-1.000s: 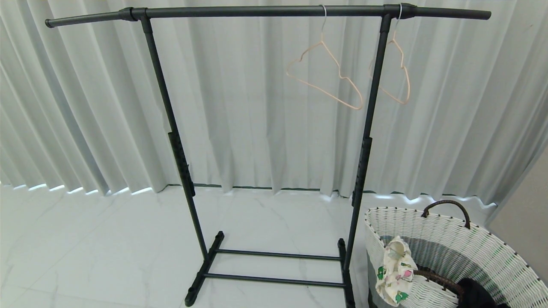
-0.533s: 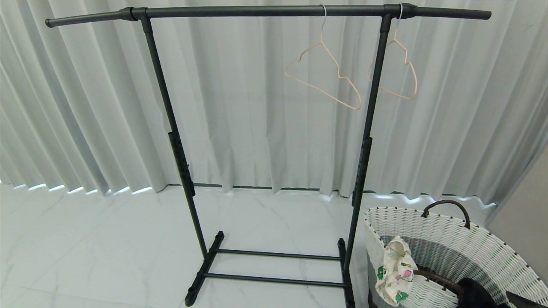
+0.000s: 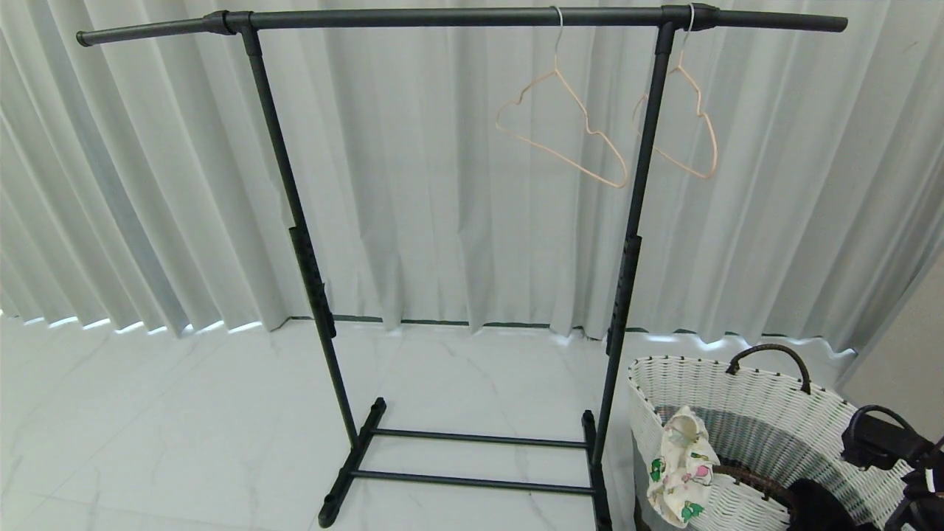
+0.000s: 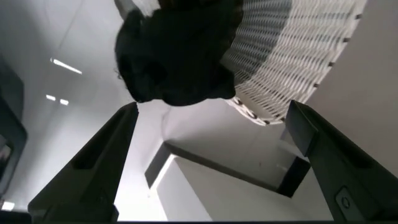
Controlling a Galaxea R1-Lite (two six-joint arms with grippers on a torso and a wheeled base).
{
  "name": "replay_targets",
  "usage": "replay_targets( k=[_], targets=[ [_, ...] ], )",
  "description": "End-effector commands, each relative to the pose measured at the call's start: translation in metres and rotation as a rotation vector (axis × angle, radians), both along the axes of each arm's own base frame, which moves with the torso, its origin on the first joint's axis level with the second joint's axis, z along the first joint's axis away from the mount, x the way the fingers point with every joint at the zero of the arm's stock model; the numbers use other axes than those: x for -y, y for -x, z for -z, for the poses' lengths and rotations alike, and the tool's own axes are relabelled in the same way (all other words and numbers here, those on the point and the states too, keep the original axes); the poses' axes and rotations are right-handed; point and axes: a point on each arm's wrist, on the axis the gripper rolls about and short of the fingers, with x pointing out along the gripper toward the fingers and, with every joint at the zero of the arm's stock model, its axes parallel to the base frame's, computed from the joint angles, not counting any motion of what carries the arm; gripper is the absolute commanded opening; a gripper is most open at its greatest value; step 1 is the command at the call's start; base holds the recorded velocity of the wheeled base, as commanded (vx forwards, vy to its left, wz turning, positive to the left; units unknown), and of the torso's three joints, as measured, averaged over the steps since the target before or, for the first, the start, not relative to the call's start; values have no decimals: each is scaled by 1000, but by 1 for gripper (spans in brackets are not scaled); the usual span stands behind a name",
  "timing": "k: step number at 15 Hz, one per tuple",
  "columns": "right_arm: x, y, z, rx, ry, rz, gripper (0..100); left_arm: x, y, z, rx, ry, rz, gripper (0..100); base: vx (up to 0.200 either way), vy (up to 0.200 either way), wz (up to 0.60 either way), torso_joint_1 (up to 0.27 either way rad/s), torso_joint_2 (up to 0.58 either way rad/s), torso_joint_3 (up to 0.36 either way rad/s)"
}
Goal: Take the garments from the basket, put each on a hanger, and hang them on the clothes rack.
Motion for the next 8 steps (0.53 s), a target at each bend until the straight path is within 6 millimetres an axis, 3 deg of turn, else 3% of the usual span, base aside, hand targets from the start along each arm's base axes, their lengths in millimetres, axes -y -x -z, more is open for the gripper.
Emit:
replay_targets(
  k=[1,8],
  targets=[
    [5,-17,31,-75,-20,0,100,0,0,0,0,0,-2,100,0,0,0,0,0,0],
    [13,-47,59,18,-4,-2,100,0,0,0,0,0,0,100,0,0,0,0,0,0]
  ],
)
